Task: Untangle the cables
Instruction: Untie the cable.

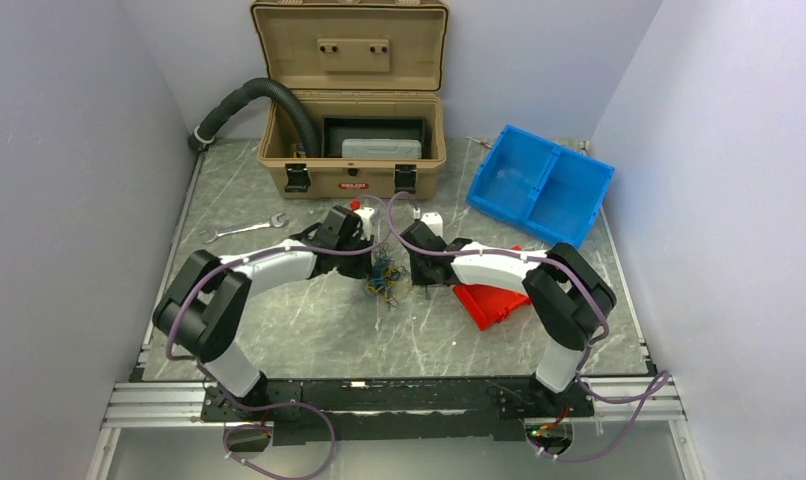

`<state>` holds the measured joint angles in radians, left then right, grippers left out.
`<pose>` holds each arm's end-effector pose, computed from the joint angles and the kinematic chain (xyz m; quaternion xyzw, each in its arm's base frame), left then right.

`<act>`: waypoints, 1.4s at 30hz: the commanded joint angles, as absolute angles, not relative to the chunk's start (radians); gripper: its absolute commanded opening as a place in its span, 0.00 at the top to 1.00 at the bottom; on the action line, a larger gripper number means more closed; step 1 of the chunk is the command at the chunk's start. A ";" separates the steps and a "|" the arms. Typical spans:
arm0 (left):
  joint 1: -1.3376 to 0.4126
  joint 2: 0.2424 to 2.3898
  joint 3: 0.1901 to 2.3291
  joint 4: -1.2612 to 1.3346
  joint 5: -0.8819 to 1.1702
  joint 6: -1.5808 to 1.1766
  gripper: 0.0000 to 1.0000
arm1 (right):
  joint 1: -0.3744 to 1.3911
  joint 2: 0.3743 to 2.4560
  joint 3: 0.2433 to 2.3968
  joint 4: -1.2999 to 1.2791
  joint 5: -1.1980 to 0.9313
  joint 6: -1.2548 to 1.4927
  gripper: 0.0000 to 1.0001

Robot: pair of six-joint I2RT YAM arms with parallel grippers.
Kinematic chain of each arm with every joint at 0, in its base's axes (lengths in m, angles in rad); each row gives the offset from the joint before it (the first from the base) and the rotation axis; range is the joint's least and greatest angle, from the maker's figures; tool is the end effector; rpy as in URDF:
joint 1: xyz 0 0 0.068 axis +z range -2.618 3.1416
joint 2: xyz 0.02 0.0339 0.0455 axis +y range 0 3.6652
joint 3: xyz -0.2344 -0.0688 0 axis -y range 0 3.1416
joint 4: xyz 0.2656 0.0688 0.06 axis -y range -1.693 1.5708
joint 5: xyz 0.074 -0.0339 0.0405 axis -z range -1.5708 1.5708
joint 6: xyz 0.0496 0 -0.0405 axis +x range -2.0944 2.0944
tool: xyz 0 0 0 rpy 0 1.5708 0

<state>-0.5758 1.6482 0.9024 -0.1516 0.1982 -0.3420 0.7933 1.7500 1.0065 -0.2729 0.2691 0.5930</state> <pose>0.2886 -0.1990 0.1152 0.1420 0.9290 -0.2293 0.2534 0.2634 0.2488 0.1050 -0.0588 0.9520 0.0740 0.2910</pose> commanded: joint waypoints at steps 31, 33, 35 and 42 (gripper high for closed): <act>-0.484 1.548 0.791 0.066 0.460 -0.355 1.00 | 0.756 1.676 1.024 -0.085 -0.050 0.468 0.28; -0.484 1.568 0.806 0.045 0.437 -0.356 1.00 | 0.772 1.715 1.045 -0.110 -0.009 0.474 0.29; -0.489 1.602 0.837 -0.008 0.408 -0.346 1.00 | 0.795 1.747 1.059 -0.122 0.042 0.470 0.30; -0.509 1.672 0.900 -0.111 0.325 -0.334 1.00 | 0.879 1.877 1.163 -0.226 0.220 0.449 0.31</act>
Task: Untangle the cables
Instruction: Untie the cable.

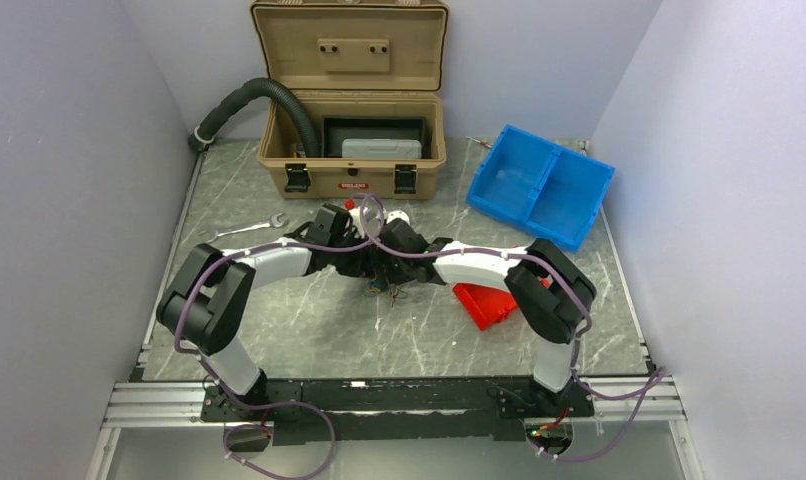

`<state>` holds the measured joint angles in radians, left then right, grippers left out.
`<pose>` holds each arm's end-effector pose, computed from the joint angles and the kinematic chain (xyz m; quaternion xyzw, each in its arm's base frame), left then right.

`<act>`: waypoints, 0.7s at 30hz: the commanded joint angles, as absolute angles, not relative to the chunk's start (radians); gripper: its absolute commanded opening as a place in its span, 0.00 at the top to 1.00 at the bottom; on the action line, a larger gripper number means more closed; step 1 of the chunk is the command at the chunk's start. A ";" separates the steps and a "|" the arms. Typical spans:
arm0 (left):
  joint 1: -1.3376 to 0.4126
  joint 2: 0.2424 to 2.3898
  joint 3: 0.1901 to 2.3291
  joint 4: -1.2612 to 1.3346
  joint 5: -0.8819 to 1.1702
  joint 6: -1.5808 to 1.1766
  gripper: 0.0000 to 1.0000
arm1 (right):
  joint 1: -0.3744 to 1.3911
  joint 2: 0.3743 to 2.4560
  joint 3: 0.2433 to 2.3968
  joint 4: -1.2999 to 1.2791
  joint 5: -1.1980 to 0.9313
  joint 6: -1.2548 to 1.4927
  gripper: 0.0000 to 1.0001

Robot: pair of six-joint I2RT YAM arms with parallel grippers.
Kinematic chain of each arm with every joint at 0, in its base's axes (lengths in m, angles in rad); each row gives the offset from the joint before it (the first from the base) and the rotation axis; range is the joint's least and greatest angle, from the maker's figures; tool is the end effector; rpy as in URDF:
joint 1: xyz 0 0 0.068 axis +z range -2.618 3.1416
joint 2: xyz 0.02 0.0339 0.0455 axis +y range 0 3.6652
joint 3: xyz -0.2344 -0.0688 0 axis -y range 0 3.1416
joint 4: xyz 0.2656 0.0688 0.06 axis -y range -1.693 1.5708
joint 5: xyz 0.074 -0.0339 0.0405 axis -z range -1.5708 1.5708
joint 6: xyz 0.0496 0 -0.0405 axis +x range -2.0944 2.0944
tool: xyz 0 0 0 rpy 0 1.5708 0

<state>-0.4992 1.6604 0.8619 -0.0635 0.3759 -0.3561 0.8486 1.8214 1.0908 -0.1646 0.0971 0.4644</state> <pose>0.2964 -0.1823 0.1074 0.1305 0.9143 -0.3008 0.2375 0.2635 0.2918 0.1118 -0.1641 0.9281 0.1658 0.2902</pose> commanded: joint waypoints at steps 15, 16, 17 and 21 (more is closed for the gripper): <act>-0.507 1.617 0.897 -0.202 0.062 -0.362 1.00 | 0.899 1.993 1.233 -0.556 0.572 0.556 0.34; -0.505 1.608 0.897 -0.216 0.020 -0.371 1.00 | 0.889 1.982 1.217 -0.561 0.578 0.565 0.34; -0.503 1.601 0.897 -0.230 -0.012 -0.380 1.00 | 0.877 1.969 1.201 -0.569 0.582 0.570 0.34; -0.479 1.570 0.893 -0.288 -0.165 -0.436 1.00 | 0.835 1.912 1.140 -0.578 0.591 0.579 0.35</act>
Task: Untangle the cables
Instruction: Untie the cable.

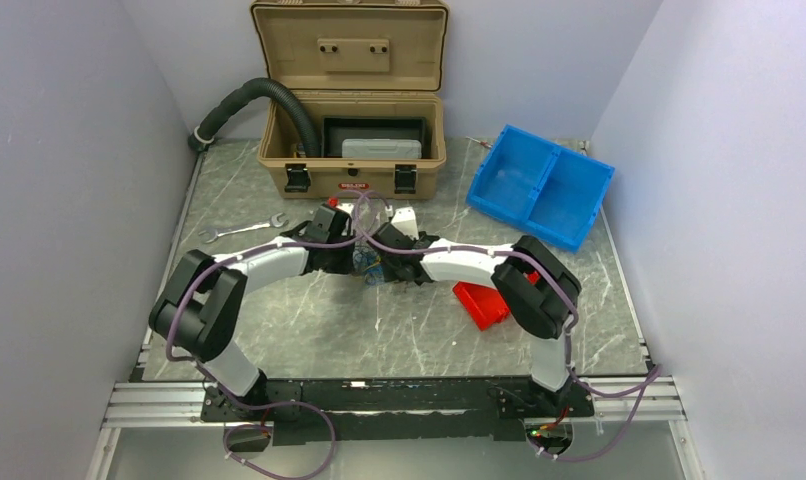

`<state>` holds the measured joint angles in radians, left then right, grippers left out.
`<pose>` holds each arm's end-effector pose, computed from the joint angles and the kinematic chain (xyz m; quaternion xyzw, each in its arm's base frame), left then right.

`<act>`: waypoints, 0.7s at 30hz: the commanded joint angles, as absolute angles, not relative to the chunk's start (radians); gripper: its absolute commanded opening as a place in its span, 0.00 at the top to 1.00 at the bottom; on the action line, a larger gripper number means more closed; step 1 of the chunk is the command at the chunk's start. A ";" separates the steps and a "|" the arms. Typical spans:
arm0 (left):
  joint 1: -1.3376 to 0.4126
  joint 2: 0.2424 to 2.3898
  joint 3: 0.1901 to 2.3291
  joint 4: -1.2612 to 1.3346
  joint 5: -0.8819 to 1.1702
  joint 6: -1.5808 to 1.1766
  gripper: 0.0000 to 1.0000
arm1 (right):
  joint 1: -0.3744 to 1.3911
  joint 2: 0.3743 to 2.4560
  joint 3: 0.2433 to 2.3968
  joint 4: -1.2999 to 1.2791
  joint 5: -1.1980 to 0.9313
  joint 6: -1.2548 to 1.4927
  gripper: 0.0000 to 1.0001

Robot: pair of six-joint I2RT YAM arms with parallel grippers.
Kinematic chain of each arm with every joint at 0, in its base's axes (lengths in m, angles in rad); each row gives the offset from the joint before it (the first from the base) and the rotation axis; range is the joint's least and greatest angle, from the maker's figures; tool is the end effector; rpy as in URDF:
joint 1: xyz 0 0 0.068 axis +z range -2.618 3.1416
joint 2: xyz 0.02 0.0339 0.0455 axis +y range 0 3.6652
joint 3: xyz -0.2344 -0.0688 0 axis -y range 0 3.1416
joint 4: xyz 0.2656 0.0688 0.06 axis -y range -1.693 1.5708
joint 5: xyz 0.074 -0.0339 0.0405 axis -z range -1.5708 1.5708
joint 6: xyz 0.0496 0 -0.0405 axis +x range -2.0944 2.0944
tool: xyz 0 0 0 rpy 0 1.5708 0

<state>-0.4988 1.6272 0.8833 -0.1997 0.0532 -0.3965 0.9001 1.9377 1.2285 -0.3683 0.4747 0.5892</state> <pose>0.2989 -0.1658 0.1118 0.0568 0.9492 -0.1563 0.2670 0.2668 0.2998 0.1008 -0.0892 0.9401 -0.0068 0.3290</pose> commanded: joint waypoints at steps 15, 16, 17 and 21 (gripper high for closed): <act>-0.471 1.477 0.815 -0.158 -0.032 -0.397 1.00 | 0.736 1.589 1.028 -0.458 0.477 0.490 0.35; -0.471 1.469 0.804 -0.132 0.007 -0.387 1.00 | 0.736 1.557 1.013 -0.425 0.438 0.477 0.35; -0.470 1.464 0.794 -0.108 0.042 -0.380 1.00 | 0.736 1.522 0.997 -0.385 0.384 0.462 0.34; -0.472 1.452 0.762 -0.021 0.198 -0.348 1.00 | 0.737 1.396 0.932 -0.240 0.182 0.408 0.29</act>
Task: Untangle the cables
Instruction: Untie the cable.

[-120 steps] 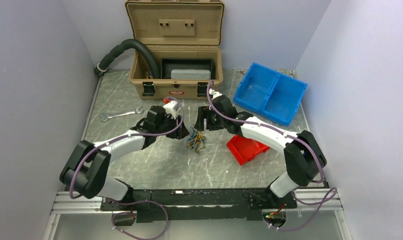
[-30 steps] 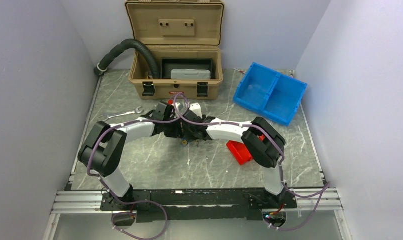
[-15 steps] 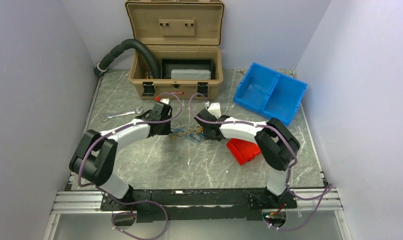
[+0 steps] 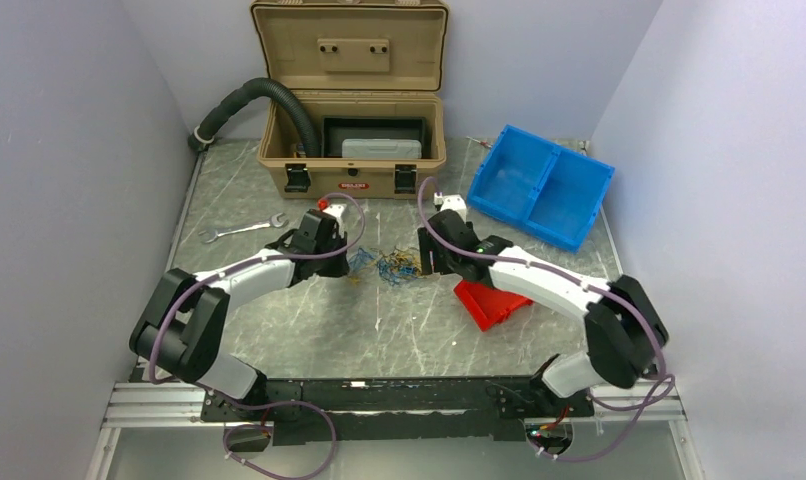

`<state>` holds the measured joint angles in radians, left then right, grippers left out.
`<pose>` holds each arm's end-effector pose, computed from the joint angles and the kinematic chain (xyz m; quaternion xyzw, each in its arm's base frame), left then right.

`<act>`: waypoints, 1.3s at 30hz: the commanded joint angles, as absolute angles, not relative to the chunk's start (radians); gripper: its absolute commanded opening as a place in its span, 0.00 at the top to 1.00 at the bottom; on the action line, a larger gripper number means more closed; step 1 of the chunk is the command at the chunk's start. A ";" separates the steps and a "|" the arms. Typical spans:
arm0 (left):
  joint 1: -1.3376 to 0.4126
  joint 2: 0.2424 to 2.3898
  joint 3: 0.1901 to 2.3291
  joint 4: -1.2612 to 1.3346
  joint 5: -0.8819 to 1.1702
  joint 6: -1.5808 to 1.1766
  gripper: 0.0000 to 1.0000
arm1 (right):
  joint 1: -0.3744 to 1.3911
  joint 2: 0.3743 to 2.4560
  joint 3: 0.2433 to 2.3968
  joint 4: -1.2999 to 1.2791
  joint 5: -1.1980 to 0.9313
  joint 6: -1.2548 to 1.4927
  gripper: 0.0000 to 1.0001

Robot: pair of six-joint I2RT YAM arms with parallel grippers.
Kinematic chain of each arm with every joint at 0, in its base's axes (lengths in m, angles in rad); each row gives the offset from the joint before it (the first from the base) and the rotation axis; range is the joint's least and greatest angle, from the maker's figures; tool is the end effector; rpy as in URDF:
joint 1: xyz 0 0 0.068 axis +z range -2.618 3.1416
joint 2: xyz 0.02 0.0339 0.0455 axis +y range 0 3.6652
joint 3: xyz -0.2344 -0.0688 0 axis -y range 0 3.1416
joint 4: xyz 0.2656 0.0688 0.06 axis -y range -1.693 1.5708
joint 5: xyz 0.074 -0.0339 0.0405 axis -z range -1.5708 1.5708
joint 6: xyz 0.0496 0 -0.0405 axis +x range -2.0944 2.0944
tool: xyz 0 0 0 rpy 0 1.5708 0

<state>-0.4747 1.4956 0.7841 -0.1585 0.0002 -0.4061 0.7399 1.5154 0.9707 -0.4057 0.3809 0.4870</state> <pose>0.2868 -0.1474 0.1248 0.0322 0.9387 -0.1464 0.3105 0.2599 0.2123 0.1636 -0.0606 0.9349 0.0252 0.3489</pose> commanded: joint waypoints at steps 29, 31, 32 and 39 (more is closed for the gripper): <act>-0.542 1.493 0.810 0.002 0.266 -0.347 0.41 | 0.662 1.652 0.975 -0.263 0.144 0.431 0.42; -0.557 1.511 0.830 -0.020 0.262 -0.361 0.39 | 0.665 1.671 0.971 -0.244 0.126 0.431 0.43; -0.569 1.526 0.860 -0.054 0.245 -0.368 0.39 | 0.667 1.676 0.968 -0.233 0.117 0.432 0.43; -0.641 1.693 1.050 -0.238 0.136 -0.406 0.38 | 0.714 1.709 0.975 -0.219 0.119 0.440 0.43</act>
